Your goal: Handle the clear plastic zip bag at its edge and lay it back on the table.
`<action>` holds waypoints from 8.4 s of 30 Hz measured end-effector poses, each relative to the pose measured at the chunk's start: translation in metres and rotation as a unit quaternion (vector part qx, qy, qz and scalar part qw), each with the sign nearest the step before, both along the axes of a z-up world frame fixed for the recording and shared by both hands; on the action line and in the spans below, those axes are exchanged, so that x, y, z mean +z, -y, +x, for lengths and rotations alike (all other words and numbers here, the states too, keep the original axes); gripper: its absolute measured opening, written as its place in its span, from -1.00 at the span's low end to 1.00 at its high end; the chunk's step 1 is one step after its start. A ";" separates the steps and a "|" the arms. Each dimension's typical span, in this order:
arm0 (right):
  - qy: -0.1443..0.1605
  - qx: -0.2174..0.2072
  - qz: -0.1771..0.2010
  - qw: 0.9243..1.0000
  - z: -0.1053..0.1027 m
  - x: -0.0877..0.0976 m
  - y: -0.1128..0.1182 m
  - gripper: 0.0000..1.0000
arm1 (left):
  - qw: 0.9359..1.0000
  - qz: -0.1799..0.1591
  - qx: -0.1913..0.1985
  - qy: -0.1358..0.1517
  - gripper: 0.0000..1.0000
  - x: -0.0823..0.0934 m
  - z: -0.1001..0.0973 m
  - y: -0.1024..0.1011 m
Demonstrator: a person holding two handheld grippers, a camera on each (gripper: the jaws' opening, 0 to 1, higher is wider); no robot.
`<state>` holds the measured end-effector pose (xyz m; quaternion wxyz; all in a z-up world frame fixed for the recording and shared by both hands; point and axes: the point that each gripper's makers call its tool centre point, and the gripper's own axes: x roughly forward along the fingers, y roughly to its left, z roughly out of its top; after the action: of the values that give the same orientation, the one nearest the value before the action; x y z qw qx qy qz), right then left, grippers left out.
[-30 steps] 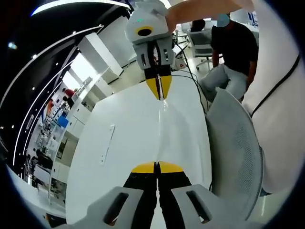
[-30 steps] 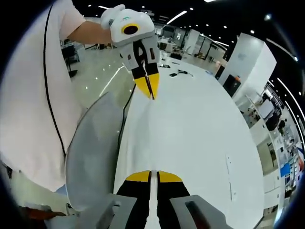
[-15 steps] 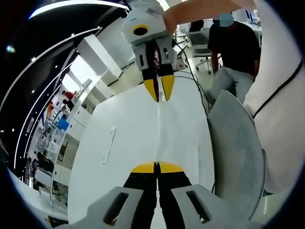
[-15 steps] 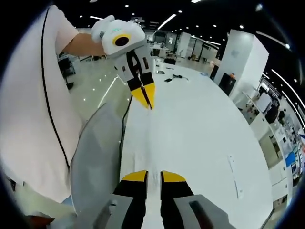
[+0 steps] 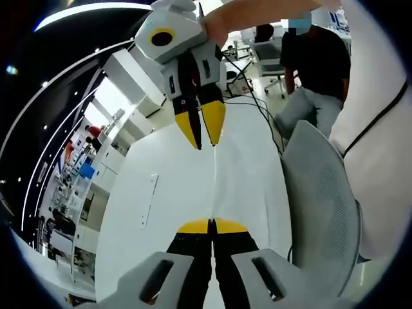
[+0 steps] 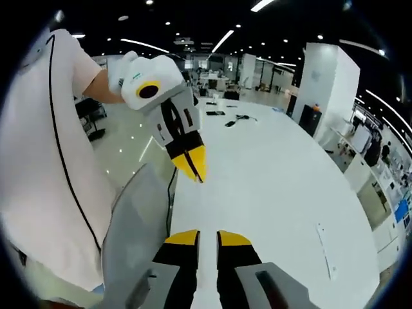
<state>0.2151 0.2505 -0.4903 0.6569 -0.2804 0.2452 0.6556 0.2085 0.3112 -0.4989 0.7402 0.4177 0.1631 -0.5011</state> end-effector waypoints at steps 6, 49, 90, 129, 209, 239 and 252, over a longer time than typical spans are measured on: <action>-0.001 0.010 -0.006 1.000 -0.002 -0.006 -0.006 -0.90 | 1.000 -0.002 0.002 0.004 -1.00 0.002 0.000 0.002; -0.025 0.018 -0.021 0.999 -0.018 -0.021 -0.010 -1.00 | 1.000 -0.011 0.005 0.015 -1.00 0.011 -0.002 0.003; 0.050 -0.034 -0.087 0.994 -0.016 -0.032 -0.015 -1.00 | 0.997 0.052 -0.051 -0.029 -0.89 -0.018 -0.023 0.058; 0.096 -0.151 -0.079 0.981 0.030 -0.025 -0.009 -1.00 | 0.985 0.005 -0.020 -0.171 -1.00 -0.035 -0.073 0.056; 0.189 -0.176 -0.028 0.966 0.026 0.005 -0.011 -1.00 | 0.997 -0.060 0.026 -0.044 -1.00 -0.008 -0.043 0.045; 0.193 -0.187 -0.050 0.962 0.057 -0.001 0.011 -1.00 | 0.987 -0.141 0.071 -0.035 -0.78 0.005 -0.030 0.022; 0.195 -0.202 -0.047 0.959 0.085 0.000 0.020 -1.00 | 0.975 -0.163 0.130 -0.072 -0.66 -0.009 -0.016 -0.013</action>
<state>0.3000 0.2303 -0.4904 0.7968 -0.3780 0.1948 0.4292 0.1923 0.3246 -0.5084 0.8434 0.2292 0.1853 -0.4492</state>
